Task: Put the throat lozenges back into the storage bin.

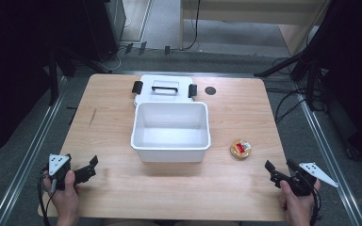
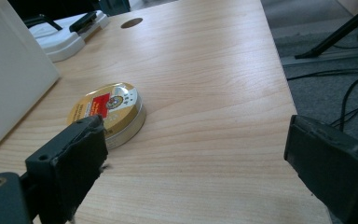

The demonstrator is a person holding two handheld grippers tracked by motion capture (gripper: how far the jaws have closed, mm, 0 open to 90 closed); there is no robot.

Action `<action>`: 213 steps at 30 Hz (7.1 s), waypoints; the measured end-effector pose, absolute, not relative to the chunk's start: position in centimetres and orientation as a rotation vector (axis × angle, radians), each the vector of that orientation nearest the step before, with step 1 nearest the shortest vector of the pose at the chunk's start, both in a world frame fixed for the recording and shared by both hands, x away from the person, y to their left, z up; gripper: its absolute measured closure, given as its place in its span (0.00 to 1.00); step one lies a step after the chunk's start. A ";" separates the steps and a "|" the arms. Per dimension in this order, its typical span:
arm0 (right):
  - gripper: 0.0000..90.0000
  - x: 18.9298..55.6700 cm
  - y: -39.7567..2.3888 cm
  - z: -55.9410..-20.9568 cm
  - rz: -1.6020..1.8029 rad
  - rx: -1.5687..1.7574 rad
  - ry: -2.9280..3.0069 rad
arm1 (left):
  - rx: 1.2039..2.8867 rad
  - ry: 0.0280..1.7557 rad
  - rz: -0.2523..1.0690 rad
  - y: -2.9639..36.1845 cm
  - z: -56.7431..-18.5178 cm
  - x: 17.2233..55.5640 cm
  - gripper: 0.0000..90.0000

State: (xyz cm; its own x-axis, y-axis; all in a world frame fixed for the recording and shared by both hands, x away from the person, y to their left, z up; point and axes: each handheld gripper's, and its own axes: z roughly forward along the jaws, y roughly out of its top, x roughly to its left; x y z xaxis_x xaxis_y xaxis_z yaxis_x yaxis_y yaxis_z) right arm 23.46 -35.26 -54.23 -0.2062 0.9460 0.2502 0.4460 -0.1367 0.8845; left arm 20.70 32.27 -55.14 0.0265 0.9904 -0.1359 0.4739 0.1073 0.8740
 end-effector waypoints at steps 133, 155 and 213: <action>0.01 38.1 -21.2 -49.8 0.116 1.540 2.573 | 1.482 1.563 0.795 32.2 -55.2 20.7 0.00; 0.23 38.2 -21.2 -50.7 0.079 1.558 2.585 | 1.484 1.563 0.795 32.2 -55.1 20.7 0.00; 0.23 38.3 -19.3 -41.8 0.184 1.317 2.676 | 1.476 1.566 0.791 32.3 -55.2 20.7 0.00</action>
State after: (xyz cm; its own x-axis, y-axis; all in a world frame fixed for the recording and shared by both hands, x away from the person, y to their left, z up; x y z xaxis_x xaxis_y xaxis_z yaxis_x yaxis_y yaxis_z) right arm 38.25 -19.35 -41.80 -0.6019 0.7943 -0.0828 0.7755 0.6061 0.1767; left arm 20.73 32.27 -55.16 0.0273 0.9893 -0.1434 0.4717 0.1137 0.8744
